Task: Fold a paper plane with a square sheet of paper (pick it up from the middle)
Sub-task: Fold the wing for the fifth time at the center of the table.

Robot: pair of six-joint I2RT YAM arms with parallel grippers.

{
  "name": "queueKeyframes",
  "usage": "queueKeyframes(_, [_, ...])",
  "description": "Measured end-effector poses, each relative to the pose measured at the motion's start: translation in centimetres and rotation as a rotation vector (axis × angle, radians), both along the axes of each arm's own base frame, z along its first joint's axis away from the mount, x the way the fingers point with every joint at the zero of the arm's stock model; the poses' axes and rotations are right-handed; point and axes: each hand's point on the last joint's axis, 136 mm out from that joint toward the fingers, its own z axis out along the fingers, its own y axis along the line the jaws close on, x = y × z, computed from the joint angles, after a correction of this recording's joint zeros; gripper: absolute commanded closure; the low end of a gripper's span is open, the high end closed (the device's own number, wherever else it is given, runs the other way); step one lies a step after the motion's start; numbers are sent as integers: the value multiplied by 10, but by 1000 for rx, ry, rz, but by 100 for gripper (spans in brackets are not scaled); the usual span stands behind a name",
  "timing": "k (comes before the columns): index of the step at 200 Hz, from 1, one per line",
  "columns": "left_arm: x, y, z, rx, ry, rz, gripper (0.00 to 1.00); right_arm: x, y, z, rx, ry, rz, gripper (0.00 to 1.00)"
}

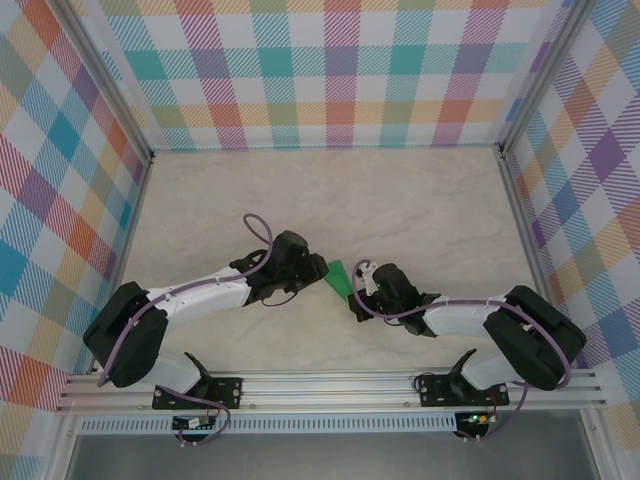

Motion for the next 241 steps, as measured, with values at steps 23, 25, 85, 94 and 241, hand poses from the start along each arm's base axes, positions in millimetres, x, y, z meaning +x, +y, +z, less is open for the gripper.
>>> queueKeyframes(23, [-1, -4, -3, -17, 4, -14, 54, 5, 1, 9, 73, 36, -19, 100])
queueKeyframes(25, [-1, -5, -4, -18, 6, -16, 54, 5, 1, 10, 80, 40, -21, 100])
queueKeyframes(85, [1, -23, -10, -81, 14, -67, 58, 7, 2, 8, 190, 149, -55, 100])
queueKeyframes(94, [0, -26, -12, -87, 19, -75, 58, 6, 2, 5, 196, 171, -64, 100])
queueKeyframes(241, [-1, -54, -32, -171, 50, -171, 59, 20, -11, -11, 341, 407, -193, 100])
